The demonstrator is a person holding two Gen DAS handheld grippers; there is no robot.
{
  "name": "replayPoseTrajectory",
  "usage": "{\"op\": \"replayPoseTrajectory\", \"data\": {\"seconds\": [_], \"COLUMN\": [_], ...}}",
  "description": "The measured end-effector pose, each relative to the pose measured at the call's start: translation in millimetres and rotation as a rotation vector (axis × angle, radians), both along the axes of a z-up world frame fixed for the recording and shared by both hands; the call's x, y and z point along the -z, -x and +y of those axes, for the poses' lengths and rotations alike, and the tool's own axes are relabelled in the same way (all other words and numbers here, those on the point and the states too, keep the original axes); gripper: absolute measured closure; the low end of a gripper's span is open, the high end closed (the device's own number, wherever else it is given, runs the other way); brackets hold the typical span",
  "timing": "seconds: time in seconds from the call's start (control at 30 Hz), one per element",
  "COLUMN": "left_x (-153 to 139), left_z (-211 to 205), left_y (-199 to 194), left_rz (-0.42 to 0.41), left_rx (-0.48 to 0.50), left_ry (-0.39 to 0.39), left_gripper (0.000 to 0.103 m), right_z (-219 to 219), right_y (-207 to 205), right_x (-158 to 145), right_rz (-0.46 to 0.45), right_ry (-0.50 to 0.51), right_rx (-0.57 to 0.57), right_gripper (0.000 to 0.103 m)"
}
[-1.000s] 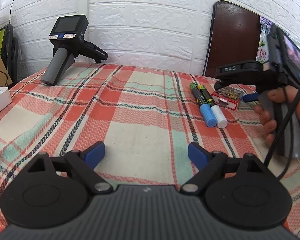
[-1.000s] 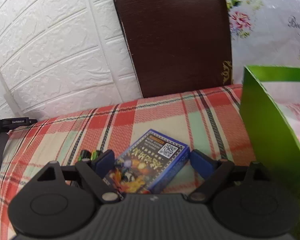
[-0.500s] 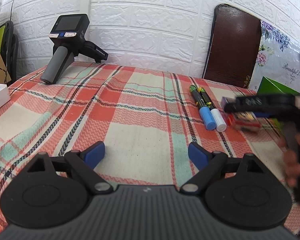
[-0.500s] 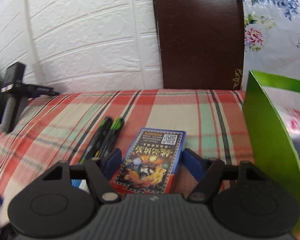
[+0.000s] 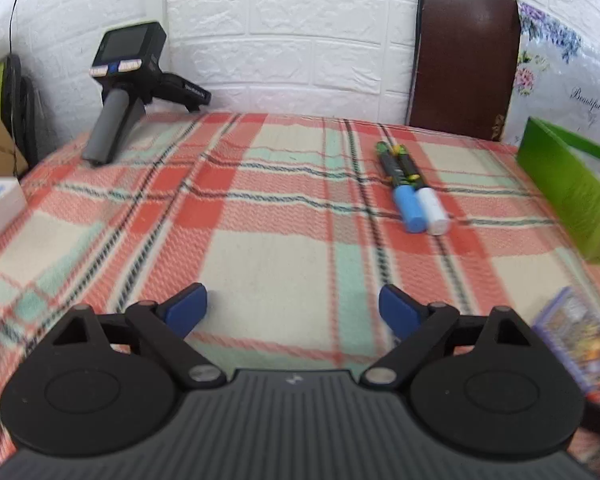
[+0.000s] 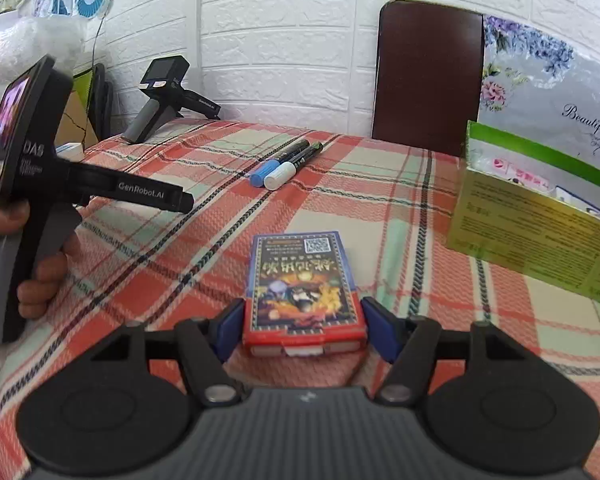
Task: Organize objects
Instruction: 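Lift the card deck with the right gripper while the left gripper also grips it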
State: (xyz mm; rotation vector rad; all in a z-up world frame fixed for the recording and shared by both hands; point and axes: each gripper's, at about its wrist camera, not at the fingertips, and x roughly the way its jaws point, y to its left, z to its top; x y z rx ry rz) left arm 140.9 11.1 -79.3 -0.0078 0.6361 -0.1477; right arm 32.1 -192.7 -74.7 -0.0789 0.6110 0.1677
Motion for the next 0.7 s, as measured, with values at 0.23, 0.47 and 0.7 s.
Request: {"op": "replayPoseTrajectory", "data": {"seconds": [0.23, 0.47, 0.7], "left_x": [-31.2, -17.4, -47.8], "left_z": [-39.5, -81.9, -105.6], "left_y": [20.3, 28.1, 20.7], "left_rz": [0.238, 0.335, 0.304], "left_rx": [0.192, 0.279, 0.333], "left_ry": [0.185, 0.176, 0.205], "left_gripper": [0.027, 0.04, 0.053], "right_z": [-4.2, -11.5, -30.0], "right_y": [5.1, 7.7, 11.1], "right_x": [-1.4, 3.9, -9.5], "right_rz": [-0.009, 0.009, -0.072], "right_ry": [-0.007, -0.022, -0.106], "right_rx": [-0.021, -0.058, -0.012], "right_gripper": [0.032, 0.042, 0.042]}}
